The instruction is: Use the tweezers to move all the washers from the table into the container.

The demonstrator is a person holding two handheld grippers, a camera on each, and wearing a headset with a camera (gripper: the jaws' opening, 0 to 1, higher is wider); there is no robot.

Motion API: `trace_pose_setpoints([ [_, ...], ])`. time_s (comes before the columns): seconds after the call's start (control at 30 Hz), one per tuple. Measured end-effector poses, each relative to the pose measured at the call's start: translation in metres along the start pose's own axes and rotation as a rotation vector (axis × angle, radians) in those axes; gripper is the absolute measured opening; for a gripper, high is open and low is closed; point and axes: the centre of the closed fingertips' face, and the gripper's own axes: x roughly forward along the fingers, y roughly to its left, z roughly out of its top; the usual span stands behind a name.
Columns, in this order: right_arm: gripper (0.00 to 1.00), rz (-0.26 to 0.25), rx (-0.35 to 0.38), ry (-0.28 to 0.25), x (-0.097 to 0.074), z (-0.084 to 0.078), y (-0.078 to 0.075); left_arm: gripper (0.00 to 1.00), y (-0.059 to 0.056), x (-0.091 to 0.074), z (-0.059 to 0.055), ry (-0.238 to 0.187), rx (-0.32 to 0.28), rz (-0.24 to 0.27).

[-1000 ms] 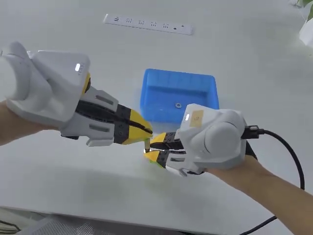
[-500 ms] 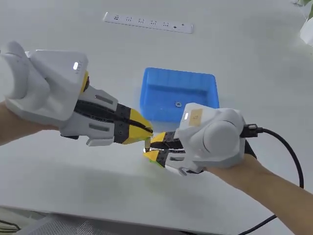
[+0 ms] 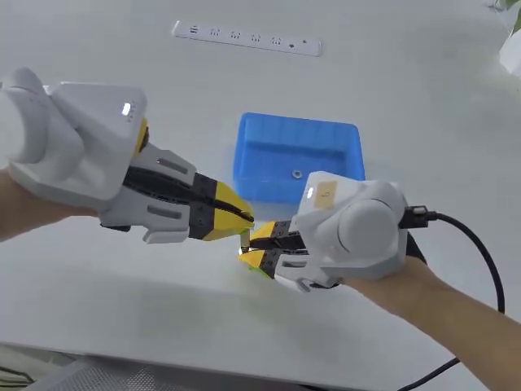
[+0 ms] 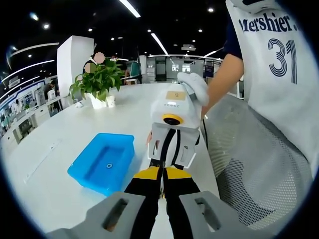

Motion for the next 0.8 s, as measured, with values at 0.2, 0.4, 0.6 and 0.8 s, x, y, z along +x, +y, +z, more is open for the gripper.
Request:
trace_pose_setpoints([
  [0.2, 0.09, -0.008, -0.005, -0.002, -0.002, 0.005, -0.001, 0.05, 0.0, -0.003, 0.004, 0.001, 0.007, 0.007],
  [0.4, 0.09, -0.027, -0.024, -0.021, -0.008, 0.018, -0.006, 0.05, 0.003, -0.011, 0.015, -0.004, 0.03, 0.02],
  [0.6, 0.09, -0.045, -0.062, -0.035, -0.019, 0.032, -0.011, 0.05, 0.006, -0.018, 0.031, -0.008, 0.065, 0.025],
  [0.8, 0.09, -0.084, -0.097, -0.046, -0.032, 0.045, -0.022, 0.05, 0.011, -0.021, 0.05, -0.015, 0.115, 0.033],
])
